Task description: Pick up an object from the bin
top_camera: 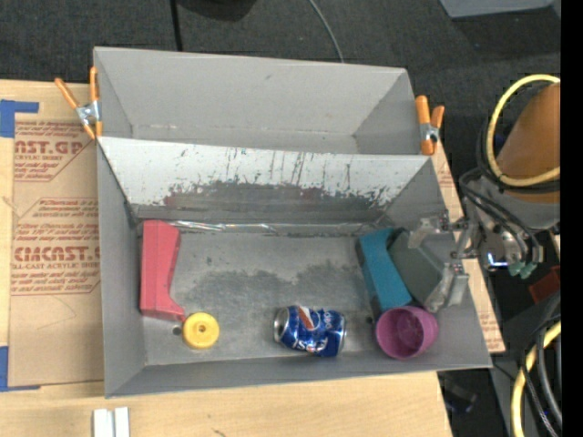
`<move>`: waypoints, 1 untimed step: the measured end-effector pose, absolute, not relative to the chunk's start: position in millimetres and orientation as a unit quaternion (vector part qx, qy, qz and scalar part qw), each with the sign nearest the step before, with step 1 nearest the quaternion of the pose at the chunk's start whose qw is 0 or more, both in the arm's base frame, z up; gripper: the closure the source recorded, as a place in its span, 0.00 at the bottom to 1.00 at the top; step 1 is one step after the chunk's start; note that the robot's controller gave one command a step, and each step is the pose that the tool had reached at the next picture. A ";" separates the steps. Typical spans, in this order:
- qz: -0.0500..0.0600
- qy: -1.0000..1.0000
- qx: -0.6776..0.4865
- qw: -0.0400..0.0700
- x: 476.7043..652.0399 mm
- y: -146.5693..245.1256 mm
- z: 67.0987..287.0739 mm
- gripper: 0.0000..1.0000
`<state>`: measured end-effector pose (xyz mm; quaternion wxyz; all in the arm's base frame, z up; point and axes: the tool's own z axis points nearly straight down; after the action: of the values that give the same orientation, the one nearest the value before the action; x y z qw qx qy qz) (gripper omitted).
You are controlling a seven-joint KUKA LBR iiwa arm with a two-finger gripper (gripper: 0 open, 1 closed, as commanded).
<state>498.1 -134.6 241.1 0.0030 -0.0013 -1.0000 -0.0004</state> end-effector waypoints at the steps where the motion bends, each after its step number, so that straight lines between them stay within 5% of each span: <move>1: 0.000 -1.000 0.000 -0.001 499.8 -133.9 245.6 0.00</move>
Offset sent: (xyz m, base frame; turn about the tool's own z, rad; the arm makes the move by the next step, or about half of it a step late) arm 0.0289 0.0766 -0.0353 0.1153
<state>499.8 -133.9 245.6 -0.0010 -0.0001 -1.0000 0.0005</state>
